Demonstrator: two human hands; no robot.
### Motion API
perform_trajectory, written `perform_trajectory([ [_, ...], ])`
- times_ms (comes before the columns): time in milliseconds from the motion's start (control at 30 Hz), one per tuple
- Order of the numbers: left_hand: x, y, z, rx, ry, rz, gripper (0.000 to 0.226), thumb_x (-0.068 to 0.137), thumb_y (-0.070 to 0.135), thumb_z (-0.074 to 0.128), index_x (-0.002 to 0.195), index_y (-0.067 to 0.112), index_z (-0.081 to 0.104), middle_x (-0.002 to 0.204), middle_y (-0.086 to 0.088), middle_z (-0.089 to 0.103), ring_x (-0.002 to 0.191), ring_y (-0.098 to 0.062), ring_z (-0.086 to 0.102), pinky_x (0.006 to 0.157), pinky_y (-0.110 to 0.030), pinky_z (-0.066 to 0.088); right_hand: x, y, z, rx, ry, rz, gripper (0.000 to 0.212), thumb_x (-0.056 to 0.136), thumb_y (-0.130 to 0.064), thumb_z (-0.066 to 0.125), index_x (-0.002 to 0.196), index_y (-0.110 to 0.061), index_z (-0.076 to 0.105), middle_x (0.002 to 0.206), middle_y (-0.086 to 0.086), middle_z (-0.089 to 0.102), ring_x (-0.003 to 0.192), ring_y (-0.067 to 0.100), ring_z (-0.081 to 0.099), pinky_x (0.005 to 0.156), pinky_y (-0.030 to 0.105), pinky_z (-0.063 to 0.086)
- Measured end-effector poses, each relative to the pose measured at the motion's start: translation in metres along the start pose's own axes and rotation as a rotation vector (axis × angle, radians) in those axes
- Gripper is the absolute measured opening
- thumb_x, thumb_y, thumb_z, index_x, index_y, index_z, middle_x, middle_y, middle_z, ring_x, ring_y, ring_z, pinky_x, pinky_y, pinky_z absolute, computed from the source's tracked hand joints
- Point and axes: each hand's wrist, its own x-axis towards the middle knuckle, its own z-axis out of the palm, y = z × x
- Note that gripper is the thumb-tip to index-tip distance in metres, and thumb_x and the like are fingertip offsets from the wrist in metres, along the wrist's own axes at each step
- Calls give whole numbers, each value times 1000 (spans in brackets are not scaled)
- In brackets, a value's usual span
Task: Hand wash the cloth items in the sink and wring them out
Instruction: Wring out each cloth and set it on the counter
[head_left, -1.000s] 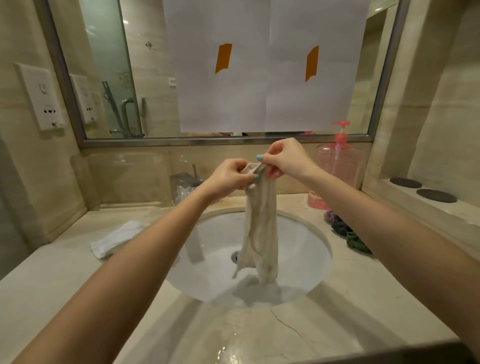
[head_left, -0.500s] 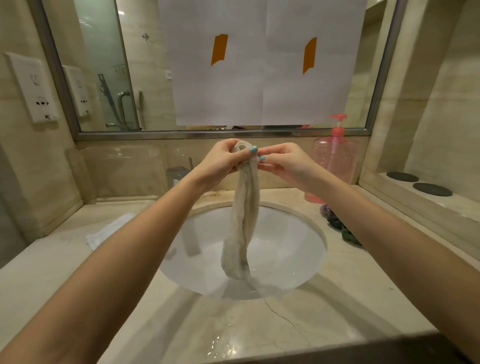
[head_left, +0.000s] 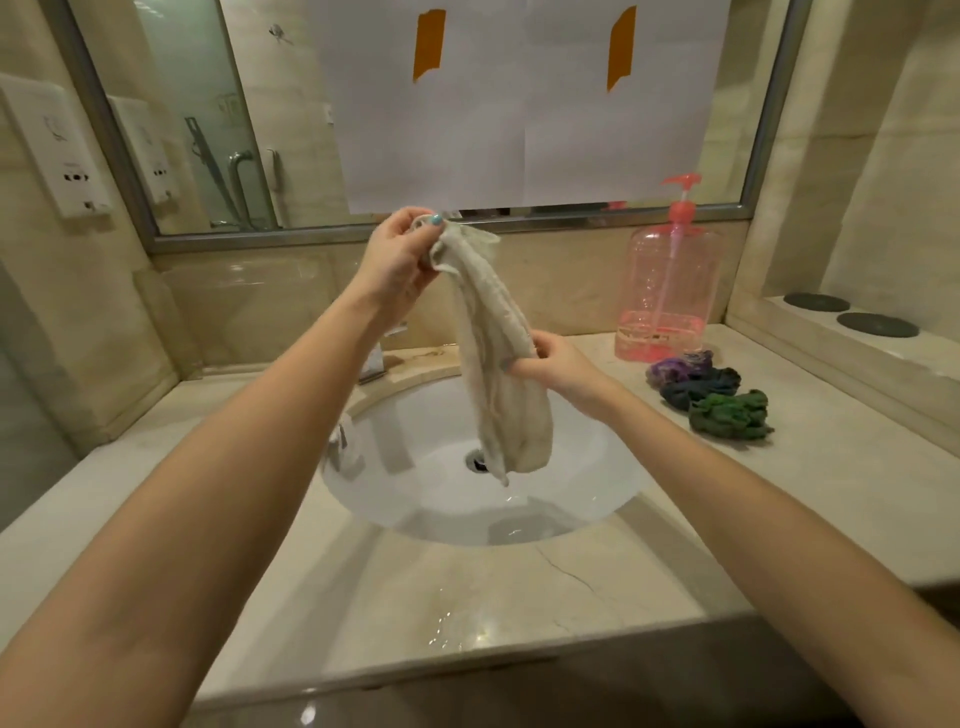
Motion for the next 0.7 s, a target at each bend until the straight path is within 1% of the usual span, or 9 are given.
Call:
perform_trajectory([
  [100, -5, -14, -35, 114, 45, -33, 15, 98, 3, 51, 88, 11, 57, 81, -5, 56, 69, -13, 55, 65, -24, 52, 1, -4, -8, 56, 3, 22, 44, 68, -12, 61, 112, -6, 58, 91, 5, 62, 78, 14, 62, 65, 25, 50],
  [233, -20, -38, -63, 311, 80, -111, 16, 99, 3, 51, 88, 13, 58, 80, -3, 55, 65, -10, 51, 63, -21, 49, 2, -17, -16, 42, -79, 87, 31, 72, -11, 69, 99, -8, 54, 83, 4, 60, 69, 15, 61, 62, 28, 49],
  [333, -25, -52, -77, 502, 39, -157, 17, 97, -1, 50, 88, 11, 59, 77, -5, 55, 56, -5, 53, 55, -16, 48, 4, -31, -25, 70, -137, 92, 22, 94, -16, 59, 105, 3, 60, 88, 14, 60, 75, 17, 60, 67, 29, 48],
  [400, -25, -59, -83, 559, -3, -187, 12, 97, 3, 53, 91, 10, 60, 79, -7, 57, 58, -5, 57, 64, -22, 48, 2, -42, -31, 18, -184, 95, 26, 99, -9, 49, 118, 5, 61, 103, 21, 65, 86, 24, 64, 77, 34, 53],
  [433, -26, -61, -83, 559, -46, -202, 6, 98, 9, 55, 96, 9, 61, 84, -6, 60, 68, -7, 60, 73, -27, 48, 1, -48, -32, -35, -204, 85, 28, 98, -5, 49, 121, 2, 62, 111, 21, 67, 94, 27, 66, 84, 37, 54],
  [467, -28, -60, -79, 573, -107, -207, 11, 98, 18, 57, 105, 10, 61, 94, -4, 63, 83, -10, 62, 82, -30, 48, 1, -55, -32, -101, -214, 62, 28, 96, -3, 52, 122, -1, 63, 114, 20, 67, 97, 28, 66, 88, 38, 54],
  [533, -33, -59, -60, 633, -280, -180, 42, 94, 33, 63, 130, 16, 51, 117, 5, 61, 106, -6, 60, 94, -23, 46, 2, -66, -23, -272, -182, 2, 28, 91, -3, 61, 118, -7, 65, 107, 17, 69, 92, 25, 67, 85, 36, 55],
  [600, -40, -60, -29, 602, -446, -158, 71, 86, 32, 73, 144, 21, 34, 129, 11, 54, 114, 0, 57, 90, -15, 47, 7, -74, -9, -451, -124, -50, 28, 85, -7, 69, 112, -13, 65, 93, 8, 67, 79, 19, 64, 73, 32, 55],
  [700, -44, -73, 4, 485, -560, -161, 99, 71, 28, 79, 151, 22, 19, 135, 10, 47, 123, -8, 52, 96, -20, 47, 10, -81, -1, -566, -63, -47, 29, 82, -12, 73, 107, -11, 59, 91, 5, 63, 77, 18, 63, 66, 27, 55],
])
